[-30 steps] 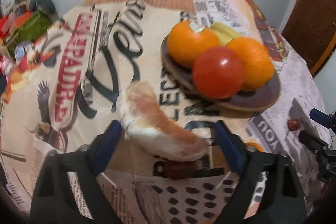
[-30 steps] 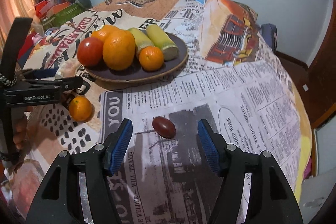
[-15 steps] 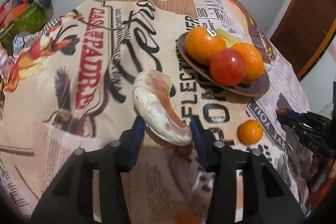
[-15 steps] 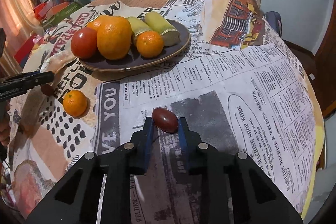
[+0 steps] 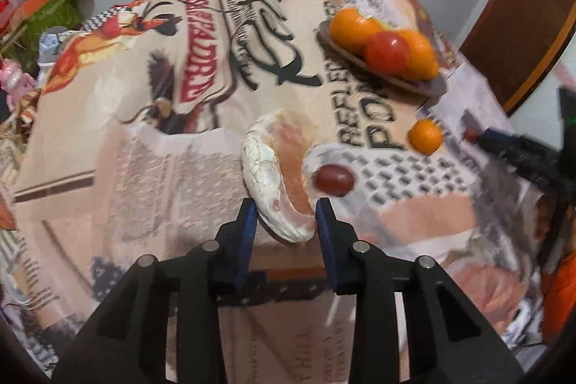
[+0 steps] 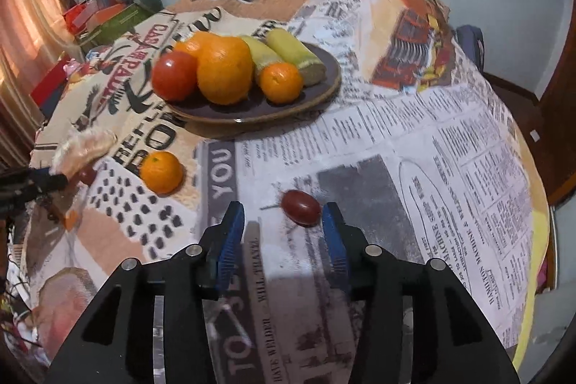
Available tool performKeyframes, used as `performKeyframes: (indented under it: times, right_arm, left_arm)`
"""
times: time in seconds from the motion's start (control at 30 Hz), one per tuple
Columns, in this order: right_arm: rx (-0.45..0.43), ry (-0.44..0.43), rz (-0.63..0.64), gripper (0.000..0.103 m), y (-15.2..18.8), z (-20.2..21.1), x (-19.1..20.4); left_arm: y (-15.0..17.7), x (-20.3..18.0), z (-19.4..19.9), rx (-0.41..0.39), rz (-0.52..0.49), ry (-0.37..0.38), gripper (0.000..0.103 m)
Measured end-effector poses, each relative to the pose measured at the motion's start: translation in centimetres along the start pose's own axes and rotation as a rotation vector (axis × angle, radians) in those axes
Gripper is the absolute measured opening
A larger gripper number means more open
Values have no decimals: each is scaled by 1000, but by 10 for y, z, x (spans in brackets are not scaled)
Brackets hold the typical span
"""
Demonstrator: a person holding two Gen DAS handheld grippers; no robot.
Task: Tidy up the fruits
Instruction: 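Grasp the peeled banana piece with the left tool while the right tool grasps a small tangerine, then carry the banana piece and small tangerine over the plate with both tools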
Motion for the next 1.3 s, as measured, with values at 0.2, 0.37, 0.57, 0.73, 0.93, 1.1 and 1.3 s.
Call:
performKeyframes:
  times: [0.2, 0.37, 0.57, 0.73, 0.93, 1.1, 1.3]
  right_arm:
    - [-27, -21, 47, 45, -16, 4, 20]
    - [-34, -61, 77, 45, -27, -2, 39]
    - [-28, -113, 109, 45, -35, -18, 61]
    - [4, -151, 110, 45, -39, -39, 73]
    - [17, -155, 117, 32, -44, -49, 80]
    - [5, -157, 106, 32, -42, -43, 79]
    - [-34, -138, 93, 32, -45, -25, 71]
  left_arm:
    - [-13, 4, 3, -35, -4, -4, 56]
    - [-20, 4, -16, -19, -41, -59, 57]
    - [-22, 3, -33, -31, -107, -72, 57]
    - [-30, -1, -40, -39, -127, -62, 55]
    - [-30, -10, -43, -64, -170, -63, 43]
    - [-30, -8, -40, -65, -124, -60, 42]
    - [-30, -12, -21, -81, -105, -29, 42]
Point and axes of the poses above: each gripper's, at about its wrist camera, not at the fingertips, and z roughly against the way its jaws point, x to its left, y to its underside, the point moved 5 cm from there along -z, roughly the way its jaws point, and after that the axes turned 15 degrees about z, right-handed, at the moved point
